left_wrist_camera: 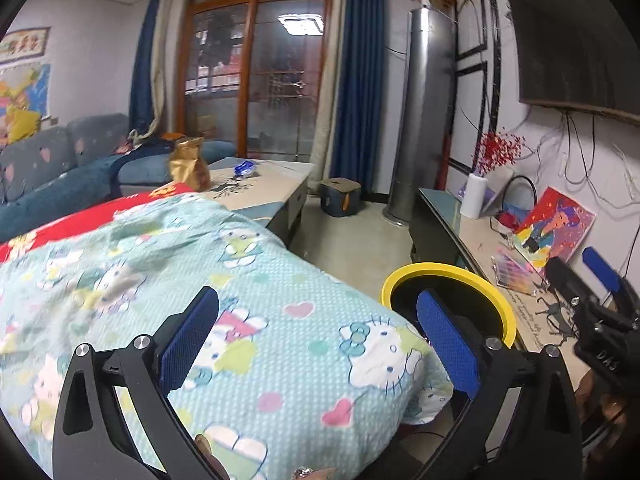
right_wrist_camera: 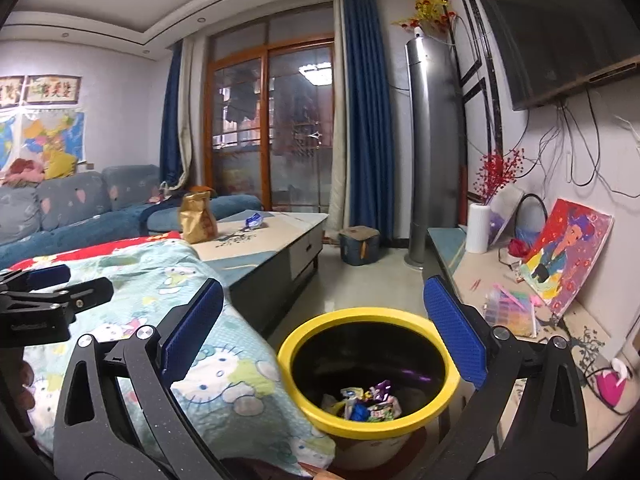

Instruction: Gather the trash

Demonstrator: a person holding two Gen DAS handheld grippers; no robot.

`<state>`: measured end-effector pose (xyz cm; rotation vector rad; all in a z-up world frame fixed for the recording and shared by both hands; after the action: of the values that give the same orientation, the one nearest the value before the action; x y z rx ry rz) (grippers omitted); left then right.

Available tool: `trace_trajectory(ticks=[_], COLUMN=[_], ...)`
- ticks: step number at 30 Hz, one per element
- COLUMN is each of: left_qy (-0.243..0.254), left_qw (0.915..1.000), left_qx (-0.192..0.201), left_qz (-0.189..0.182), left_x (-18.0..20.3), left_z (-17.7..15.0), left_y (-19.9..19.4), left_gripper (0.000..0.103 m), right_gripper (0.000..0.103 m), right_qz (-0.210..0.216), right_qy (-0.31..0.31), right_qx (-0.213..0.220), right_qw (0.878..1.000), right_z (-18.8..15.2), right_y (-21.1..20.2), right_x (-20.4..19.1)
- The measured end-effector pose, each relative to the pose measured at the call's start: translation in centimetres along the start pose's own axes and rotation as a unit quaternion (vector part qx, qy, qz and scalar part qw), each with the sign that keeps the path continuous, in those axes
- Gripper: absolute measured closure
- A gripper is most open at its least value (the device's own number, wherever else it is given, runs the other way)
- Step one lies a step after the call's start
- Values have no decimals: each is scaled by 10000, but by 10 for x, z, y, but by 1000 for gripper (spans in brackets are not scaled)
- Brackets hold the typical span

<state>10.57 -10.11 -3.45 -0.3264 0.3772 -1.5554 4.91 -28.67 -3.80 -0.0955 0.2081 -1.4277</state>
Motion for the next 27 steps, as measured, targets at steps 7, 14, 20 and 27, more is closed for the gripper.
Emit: trace_trajectory(ticks=[7, 14, 20, 27], left_qy=[-79, -141, -167, -184], left_qw=[10000, 9999, 9998, 9998], left_qx=[-3, 42, 68, 111], left_qz=[-35, -60, -23, -13], left_x=[-11, -13, -14, -16], left_z=[-14, -13, -11, -8], left_y=[-13, -16, -17, -20], left_gripper=[6, 6, 6, 6], right_gripper=[10, 10, 10, 10], right_qz=[127, 137, 162, 161], right_qy=[-33, -71, -86, -84], right_qx=[-62, -2, 8, 7], right_qw=[9999, 9999, 9998, 9998], right_z=[-4, 0, 1, 1], right_y=[1, -2, -3, -3], right_x=[-11, -14, -16, -17])
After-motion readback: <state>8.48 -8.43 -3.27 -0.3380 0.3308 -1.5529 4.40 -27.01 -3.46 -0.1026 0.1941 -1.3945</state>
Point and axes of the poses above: each gripper's, at about its wrist camera, not at the fingertips, and y roughly the way its jaws point, x to its right, z to its top, the point moved 6 cm from there along y, roughly the way its jaws point, and after that the axes turned 13 degrees about z, right-handed, at the moved point
